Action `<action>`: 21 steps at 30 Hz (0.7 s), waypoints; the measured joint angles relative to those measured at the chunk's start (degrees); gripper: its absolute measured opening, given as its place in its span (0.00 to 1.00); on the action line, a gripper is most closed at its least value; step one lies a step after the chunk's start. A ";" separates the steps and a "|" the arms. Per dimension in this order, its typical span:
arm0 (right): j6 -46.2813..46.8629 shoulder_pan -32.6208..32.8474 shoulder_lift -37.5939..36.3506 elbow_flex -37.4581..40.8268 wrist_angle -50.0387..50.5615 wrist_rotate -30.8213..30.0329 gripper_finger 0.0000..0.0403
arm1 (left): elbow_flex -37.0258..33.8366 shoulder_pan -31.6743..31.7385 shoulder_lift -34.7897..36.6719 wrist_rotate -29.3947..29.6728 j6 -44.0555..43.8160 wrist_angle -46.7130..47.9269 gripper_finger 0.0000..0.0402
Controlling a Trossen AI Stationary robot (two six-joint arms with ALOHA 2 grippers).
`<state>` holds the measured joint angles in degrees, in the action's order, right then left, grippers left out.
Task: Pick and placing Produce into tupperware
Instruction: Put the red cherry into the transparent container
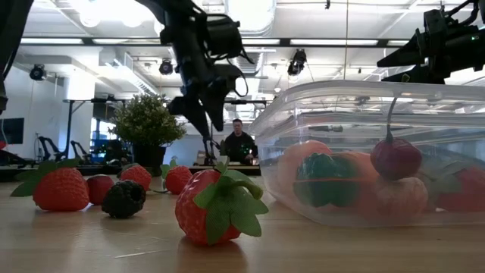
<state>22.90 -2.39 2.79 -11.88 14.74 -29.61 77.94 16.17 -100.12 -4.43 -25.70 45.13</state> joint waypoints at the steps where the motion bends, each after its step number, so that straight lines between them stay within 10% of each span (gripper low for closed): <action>1: 0.02 0.00 0.00 0.00 0.00 0.00 0.62 | -0.88 0.01 0.00 0.00 0.47 -2.39 0.50; 21: 0.02 0.00 0.00 0.00 0.00 0.00 0.62 | -11.00 -0.82 -3.97 1.99 -1.74 -25.67 0.50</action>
<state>22.92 -2.39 2.79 -11.88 14.74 -29.61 66.94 15.35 -104.08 -2.44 -27.44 19.46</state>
